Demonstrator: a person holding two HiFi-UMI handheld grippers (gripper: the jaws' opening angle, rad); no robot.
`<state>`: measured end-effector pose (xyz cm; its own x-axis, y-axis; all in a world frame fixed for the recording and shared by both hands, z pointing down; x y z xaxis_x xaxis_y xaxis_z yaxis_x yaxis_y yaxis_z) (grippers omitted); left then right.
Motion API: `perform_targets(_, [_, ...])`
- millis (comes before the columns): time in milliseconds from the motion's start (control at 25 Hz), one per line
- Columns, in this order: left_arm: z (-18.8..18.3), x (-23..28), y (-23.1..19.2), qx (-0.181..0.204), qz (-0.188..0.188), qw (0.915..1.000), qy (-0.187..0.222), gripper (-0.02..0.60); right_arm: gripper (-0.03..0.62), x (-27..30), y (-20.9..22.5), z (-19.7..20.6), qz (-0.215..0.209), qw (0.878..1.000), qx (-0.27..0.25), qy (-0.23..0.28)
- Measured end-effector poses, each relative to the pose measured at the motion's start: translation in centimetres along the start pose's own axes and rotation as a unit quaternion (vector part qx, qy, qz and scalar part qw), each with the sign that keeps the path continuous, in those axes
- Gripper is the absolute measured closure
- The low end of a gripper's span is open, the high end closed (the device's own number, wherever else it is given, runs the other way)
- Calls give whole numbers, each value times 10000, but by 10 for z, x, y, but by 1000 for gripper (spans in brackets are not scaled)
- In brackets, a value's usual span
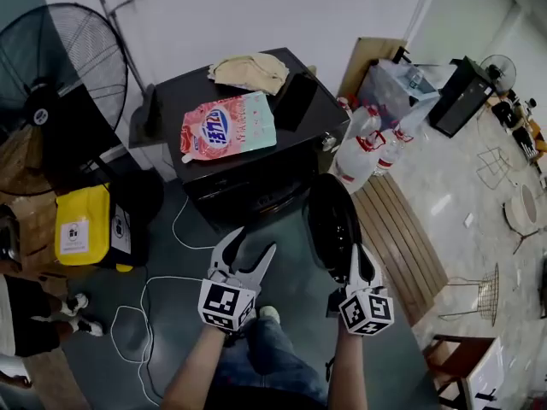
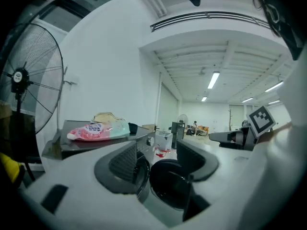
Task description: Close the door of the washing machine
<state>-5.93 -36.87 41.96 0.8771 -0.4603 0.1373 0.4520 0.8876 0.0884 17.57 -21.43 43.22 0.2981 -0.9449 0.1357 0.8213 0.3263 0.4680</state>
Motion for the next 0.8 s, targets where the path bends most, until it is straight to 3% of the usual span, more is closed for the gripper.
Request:
perform_targets(280, [14, 50, 36, 106, 632, 9979, -121, 328, 582, -18, 40, 6, 554, 9982, 150, 148])
perform_targets(480, [37, 93, 84, 118, 1039, 9941, -284, 328, 582, -32, 79, 21, 915, 9954, 257, 125])
perform_targets(800, [120, 149, 189, 104, 1519, 9856, -730, 330, 582, -51, 159, 66, 1439, 9886, 434, 89])
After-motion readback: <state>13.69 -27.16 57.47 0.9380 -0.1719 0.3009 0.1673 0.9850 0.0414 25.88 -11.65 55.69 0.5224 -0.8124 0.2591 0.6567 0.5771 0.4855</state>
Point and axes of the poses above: the fingertips, and each gripper's own axes: x forward along the fingers, y to its right, z out of its underside, the point moved 9 cm from there along -x, backward along the fingers, and after that the axes turned 12 degrees about x, right-handed, at the moved point
